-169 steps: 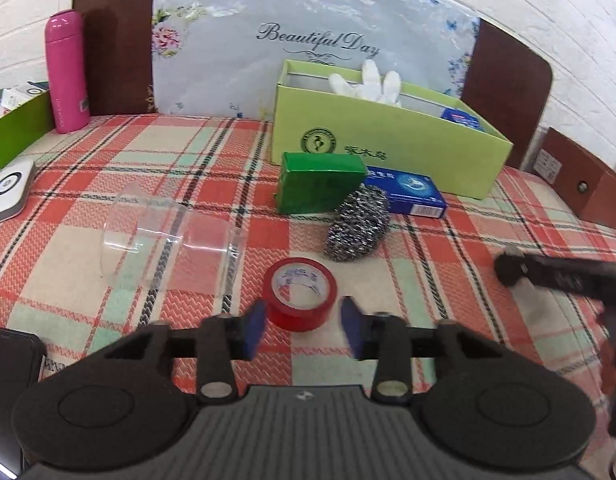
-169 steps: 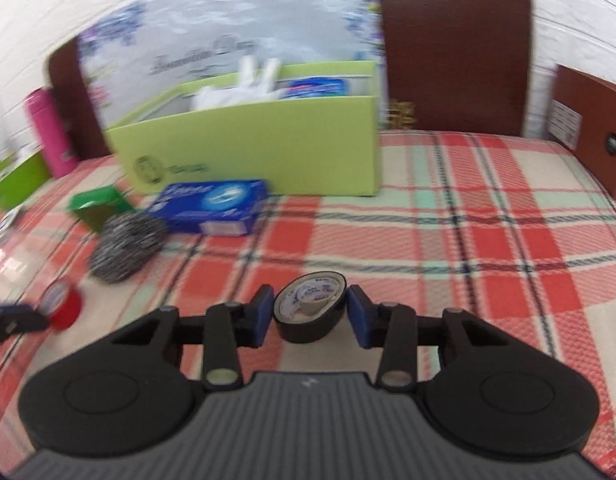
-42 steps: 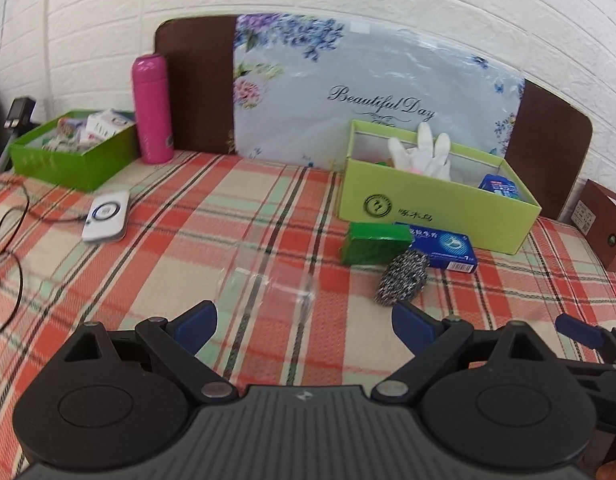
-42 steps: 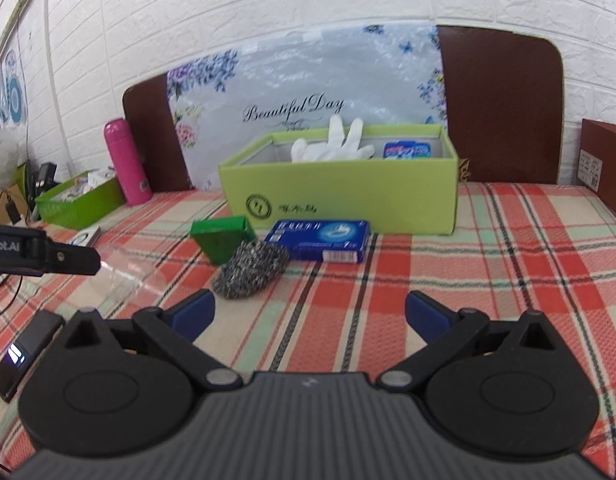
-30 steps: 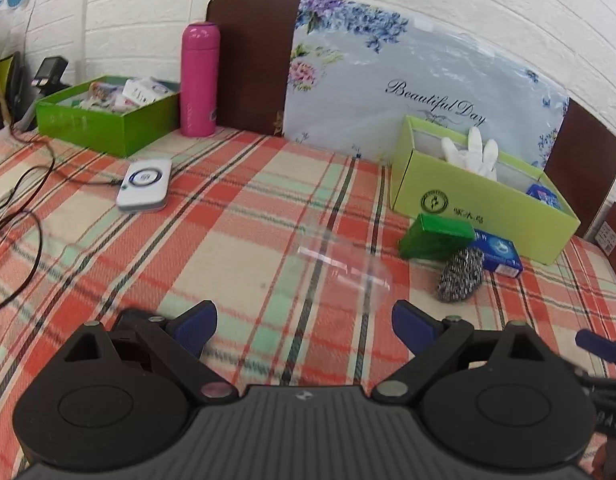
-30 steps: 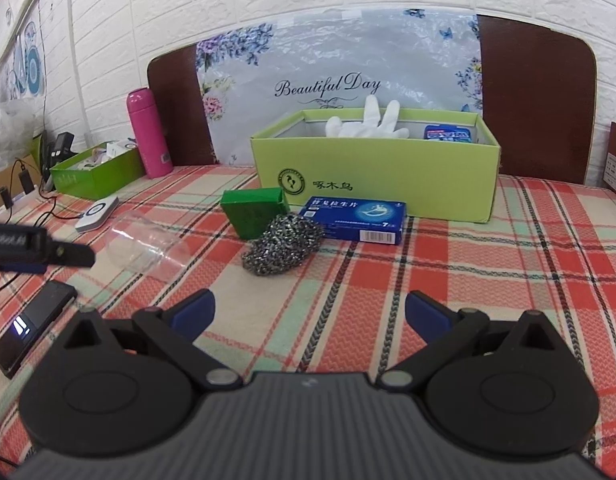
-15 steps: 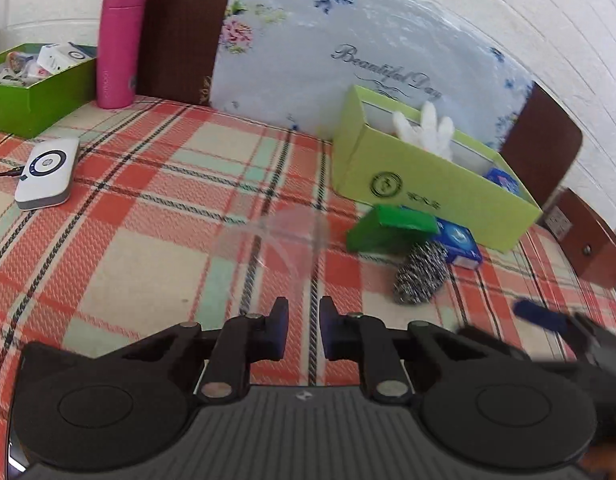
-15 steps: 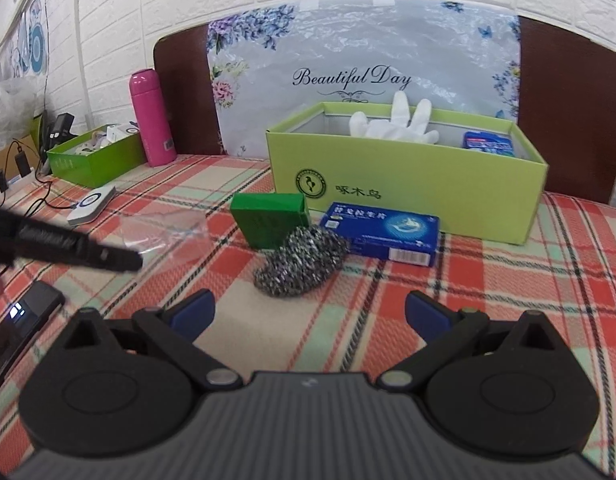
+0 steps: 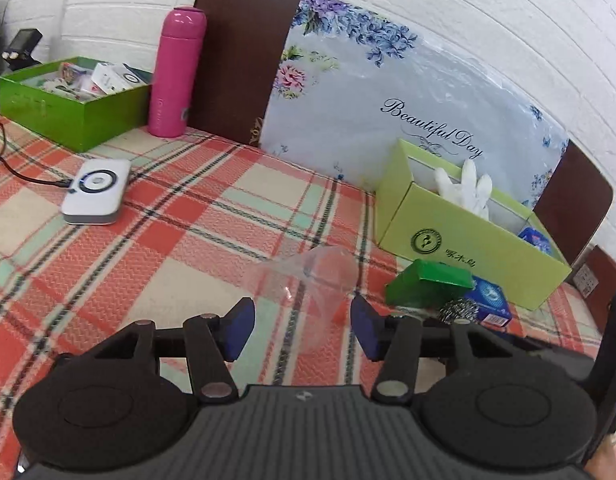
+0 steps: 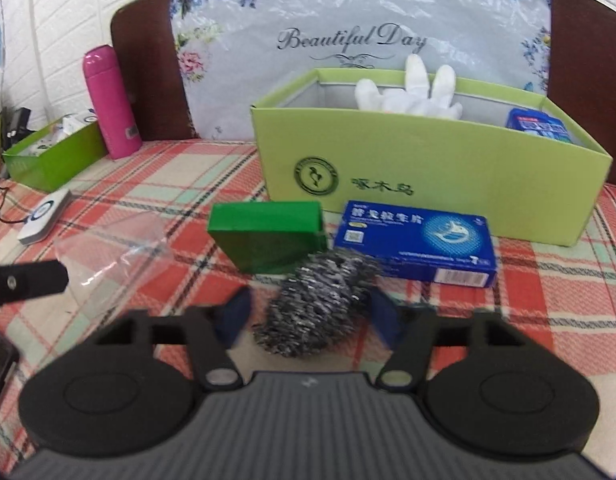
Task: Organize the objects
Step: 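Grasp the clear plastic cup with the left tool while the right tool grasps the steel wool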
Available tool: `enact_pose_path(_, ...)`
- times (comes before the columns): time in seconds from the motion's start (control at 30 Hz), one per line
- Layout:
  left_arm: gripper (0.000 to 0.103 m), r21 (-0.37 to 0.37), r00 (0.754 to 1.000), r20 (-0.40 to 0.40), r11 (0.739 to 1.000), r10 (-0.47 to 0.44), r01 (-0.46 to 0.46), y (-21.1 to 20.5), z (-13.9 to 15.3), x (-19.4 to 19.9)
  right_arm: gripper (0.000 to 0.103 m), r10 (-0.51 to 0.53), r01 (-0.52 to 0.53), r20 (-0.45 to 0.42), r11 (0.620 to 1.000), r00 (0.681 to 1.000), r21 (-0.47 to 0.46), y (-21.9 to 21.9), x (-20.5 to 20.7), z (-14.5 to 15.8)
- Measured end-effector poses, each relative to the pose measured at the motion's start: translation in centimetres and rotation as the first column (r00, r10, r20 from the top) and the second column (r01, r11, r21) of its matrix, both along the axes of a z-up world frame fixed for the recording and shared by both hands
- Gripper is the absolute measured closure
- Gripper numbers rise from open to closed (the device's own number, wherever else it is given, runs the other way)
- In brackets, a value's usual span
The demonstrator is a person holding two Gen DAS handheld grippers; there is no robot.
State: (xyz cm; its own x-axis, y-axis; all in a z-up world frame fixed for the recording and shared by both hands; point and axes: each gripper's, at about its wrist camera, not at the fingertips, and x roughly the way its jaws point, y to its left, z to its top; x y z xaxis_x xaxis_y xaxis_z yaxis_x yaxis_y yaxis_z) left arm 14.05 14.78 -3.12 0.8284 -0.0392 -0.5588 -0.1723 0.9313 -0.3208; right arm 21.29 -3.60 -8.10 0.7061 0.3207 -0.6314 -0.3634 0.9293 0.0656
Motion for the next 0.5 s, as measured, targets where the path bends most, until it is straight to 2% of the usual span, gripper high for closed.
enact_pose_path(0.07, 0.050, -0.022, 1.000, -0.009, 1.000, -0.022, 0.022, -0.3, -0.2, 0.6, 0.059, 0.005, -0.005, 0.002, 1.000, 1.000, 0.023, -0.9, -0.5, 0.1)
enact_pose_path(0.17, 0.064, -0.050, 0.998, -0.035, 0.997, -0.060, 0.058, -0.7, -0.7, 1.3, 0.060, 0.012, -0.012, 0.009, 0.999, 1.000, 0.031, -2.3, -1.8, 0.4)
enact_pose_path(0.27, 0.064, -0.077, 0.997, -0.039, 0.995, -0.061, 0.058, -1.0, -1.1, 1.3, 0.060, 0.039, -0.039, 0.013, 0.999, 0.999, 0.019, -3.7, -3.7, 0.8)
enact_pose_path(0.4, 0.066, -0.040, 0.999, -0.026, 0.998, -0.046, 0.045, -1.4, -1.0, 2.3, 0.060, 0.076, -0.076, -0.004, 0.997, 0.997, 0.009, -5.2, -6.3, 1.0)
enact_pose_path(0.43, 0.069, -0.035, 0.998, -0.028, 0.998, -0.049, 0.048, -1.5, -1.0, 2.7, 0.060, 0.074, -0.074, -0.001, 0.997, 0.997, 0.002, -5.6, -6.9, 1.1)
enact_pose_path(0.47, 0.083, -0.032, 0.998, -0.039, 0.998, -0.052, 0.051, -1.5, -1.0, 3.0, 0.059, 0.073, -0.073, 0.005, 0.997, 0.997, -0.007, -5.9, -7.4, 1.1)
enact_pose_path(0.5, 0.091, -0.037, 0.997, -0.049, 0.997, -0.062, 0.060, -1.6, -1.0, 3.2, 0.058, 0.072, -0.072, 0.005, 0.997, 0.997, -0.013, -6.1, -7.7, 1.1)
